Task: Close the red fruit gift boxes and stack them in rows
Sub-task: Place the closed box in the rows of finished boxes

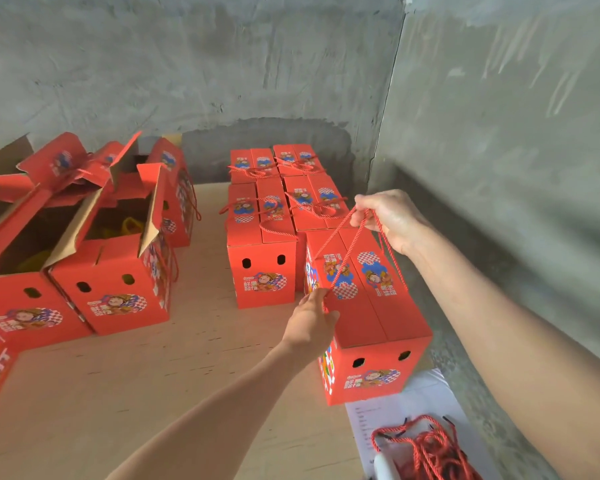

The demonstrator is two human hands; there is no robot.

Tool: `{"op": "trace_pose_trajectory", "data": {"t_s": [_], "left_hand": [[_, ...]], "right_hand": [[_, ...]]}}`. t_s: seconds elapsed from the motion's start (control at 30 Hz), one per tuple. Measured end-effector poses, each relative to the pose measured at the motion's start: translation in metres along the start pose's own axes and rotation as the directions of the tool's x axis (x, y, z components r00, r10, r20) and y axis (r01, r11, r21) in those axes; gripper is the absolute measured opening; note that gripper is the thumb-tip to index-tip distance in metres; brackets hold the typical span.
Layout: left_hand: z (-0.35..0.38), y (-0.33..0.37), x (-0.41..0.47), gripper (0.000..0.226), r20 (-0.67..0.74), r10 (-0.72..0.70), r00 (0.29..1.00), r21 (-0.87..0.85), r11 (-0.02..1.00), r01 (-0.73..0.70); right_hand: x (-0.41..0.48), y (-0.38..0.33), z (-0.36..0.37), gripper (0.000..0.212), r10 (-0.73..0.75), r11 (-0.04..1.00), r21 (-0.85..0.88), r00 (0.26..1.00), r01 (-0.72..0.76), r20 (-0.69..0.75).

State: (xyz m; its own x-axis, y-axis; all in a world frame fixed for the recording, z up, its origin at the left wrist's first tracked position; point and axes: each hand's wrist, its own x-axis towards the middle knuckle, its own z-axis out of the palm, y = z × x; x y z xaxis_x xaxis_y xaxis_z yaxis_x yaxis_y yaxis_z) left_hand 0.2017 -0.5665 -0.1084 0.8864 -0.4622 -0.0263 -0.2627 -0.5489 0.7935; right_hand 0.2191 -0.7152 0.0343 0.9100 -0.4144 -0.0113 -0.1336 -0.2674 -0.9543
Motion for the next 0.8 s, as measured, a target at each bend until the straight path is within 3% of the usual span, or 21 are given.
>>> {"op": "trace_pose_trajectory", "data": {"t_s": [0.03,0.07,0.1,0.13,0.17,0.23,0.3,0.5,0.57,0.63,0.7,0.8], "left_hand": [[0.001,0.000,0.001,0.048,-0.001,0.005,1.000,0.010,1.000,-0.005],[0.001,-0.001,0.000,0.048,-0.003,0.014,1.000,0.020,1.000,-0.014],[0.002,-0.002,0.000,0.050,-0.011,0.026,1.000,0.029,0.999,-0.026],[0.002,-0.003,-0.002,0.054,-0.027,0.035,0.999,0.033,0.999,-0.034],[0.002,-0.004,-0.004,0.058,-0.043,0.036,0.998,0.031,0.999,-0.034],[0.002,-0.006,-0.009,0.062,-0.060,0.042,0.997,0.035,0.999,-0.040],[0.002,-0.009,-0.011,0.056,-0.039,0.067,0.997,0.077,0.995,-0.064],[-0.008,-0.016,-0.021,0.054,0.134,0.061,0.989,0.066,0.995,-0.070],[-0.015,-0.015,-0.028,0.054,0.181,0.071,0.981,0.044,0.996,-0.080],[-0.028,-0.017,-0.037,0.046,0.173,0.110,0.979,0.055,0.991,-0.121],[-0.050,-0.024,-0.048,0.030,0.103,0.154,0.983,0.090,0.982,-0.164],[-0.097,-0.057,-0.067,0.018,-0.029,0.138,0.990,0.101,0.986,-0.134]], "right_hand": [[0.001,0.001,-0.004,0.027,-0.034,0.976,-0.213,0.999,0.039,0.030],[0.000,0.003,-0.005,0.032,-0.069,0.863,-0.498,0.997,0.083,0.046],[-0.004,0.007,-0.005,0.036,-0.120,0.647,-0.754,0.992,0.113,0.045],[-0.007,0.016,-0.002,0.037,-0.207,0.433,-0.892,0.977,0.132,0.045],[-0.012,0.030,0.004,0.039,-0.284,0.321,-0.932,0.956,0.170,0.077],[-0.026,0.067,0.019,0.056,-0.254,0.347,-0.893,0.946,0.285,0.203],[-0.035,0.104,0.028,0.055,-0.150,0.371,-0.843,0.922,0.388,0.358],[-0.033,0.141,0.032,0.047,-0.138,0.391,-0.836,0.922,0.385,0.361],[-0.031,0.133,0.032,0.047,-0.096,0.349,-0.868,0.935,0.353,0.342],[-0.031,0.112,0.040,0.047,-0.076,0.226,-0.918,0.945,0.326,0.317],[-0.037,0.085,0.066,0.049,-0.191,0.174,-0.913,0.922,0.369,0.336],[-0.064,0.054,0.134,0.043,-0.406,0.429,-0.686,0.804,0.587,0.434]]}}
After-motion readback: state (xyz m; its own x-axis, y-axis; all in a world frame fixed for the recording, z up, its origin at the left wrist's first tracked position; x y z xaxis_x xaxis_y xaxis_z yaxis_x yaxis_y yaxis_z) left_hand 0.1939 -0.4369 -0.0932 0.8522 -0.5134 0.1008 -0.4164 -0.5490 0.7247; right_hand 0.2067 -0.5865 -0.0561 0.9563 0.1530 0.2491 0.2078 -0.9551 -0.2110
